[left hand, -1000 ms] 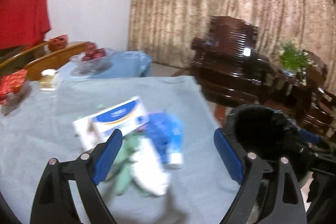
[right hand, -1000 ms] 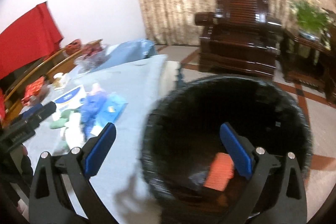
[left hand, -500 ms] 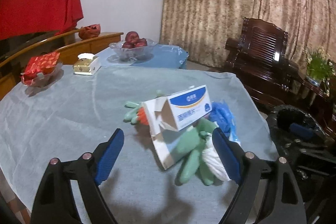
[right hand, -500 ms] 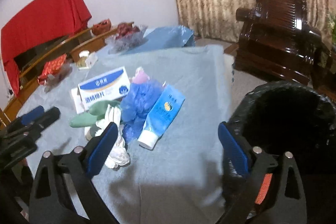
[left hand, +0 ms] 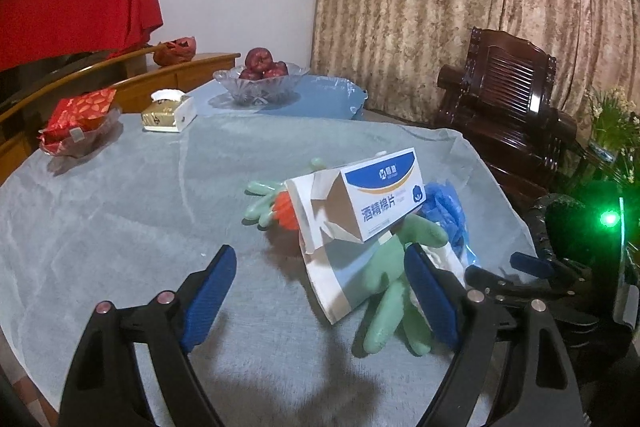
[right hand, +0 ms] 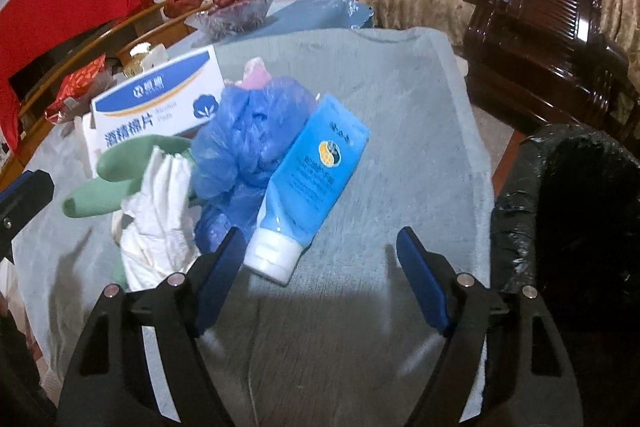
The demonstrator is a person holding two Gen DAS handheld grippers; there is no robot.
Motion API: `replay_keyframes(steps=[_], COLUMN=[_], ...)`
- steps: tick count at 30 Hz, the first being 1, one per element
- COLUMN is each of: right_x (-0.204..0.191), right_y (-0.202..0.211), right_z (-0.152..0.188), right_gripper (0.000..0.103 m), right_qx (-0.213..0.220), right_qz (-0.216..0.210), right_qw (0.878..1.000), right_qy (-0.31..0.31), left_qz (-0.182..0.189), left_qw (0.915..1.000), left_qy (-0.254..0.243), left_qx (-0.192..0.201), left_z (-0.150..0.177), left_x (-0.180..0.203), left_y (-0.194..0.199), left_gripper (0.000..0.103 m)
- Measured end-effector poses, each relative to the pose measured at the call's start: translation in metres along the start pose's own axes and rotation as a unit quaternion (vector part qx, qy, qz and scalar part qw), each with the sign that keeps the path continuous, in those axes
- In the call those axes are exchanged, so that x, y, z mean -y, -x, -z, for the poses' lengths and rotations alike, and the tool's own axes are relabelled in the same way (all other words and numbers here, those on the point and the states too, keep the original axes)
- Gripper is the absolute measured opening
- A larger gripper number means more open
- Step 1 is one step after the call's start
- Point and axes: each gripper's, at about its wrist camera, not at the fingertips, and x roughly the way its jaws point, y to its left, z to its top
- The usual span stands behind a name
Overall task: Collect trash
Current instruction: 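Move both tools back over the trash pile on the table, then grasp the white-and-blue tube by its cap with the right gripper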
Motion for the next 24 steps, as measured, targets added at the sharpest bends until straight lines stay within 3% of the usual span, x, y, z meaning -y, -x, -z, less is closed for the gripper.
replay_keyframes(steps=[4, 12, 24], right_x=[-0.003, 0.014, 0.020], right_y=[-0.001, 0.013, 0.006], right_z=[0.000, 0.000, 0.001], right_gripper=[0.076, 0.075, 0.073], right_qx=[-0.002, -0.001, -0.001], right_qz=[0.005, 0.075, 0.050], right_qw=[1.000, 0.997, 0.999], right_qy=[0.013, 0.036, 0.018], left_qz=[0.002, 0.007, 0.009], left_qw=[1.0000, 0.9999, 0.9998], left_qy=[0.001, 0.002, 0.004], left_qx=[-0.006, -0.013, -0.016], left_z=[0.001, 0.004, 0.005], left_x=[0.000, 0.004, 0.005], left_y=[-0.006, -0.012, -0.014], left_gripper=[0.084, 0.084, 0.084])
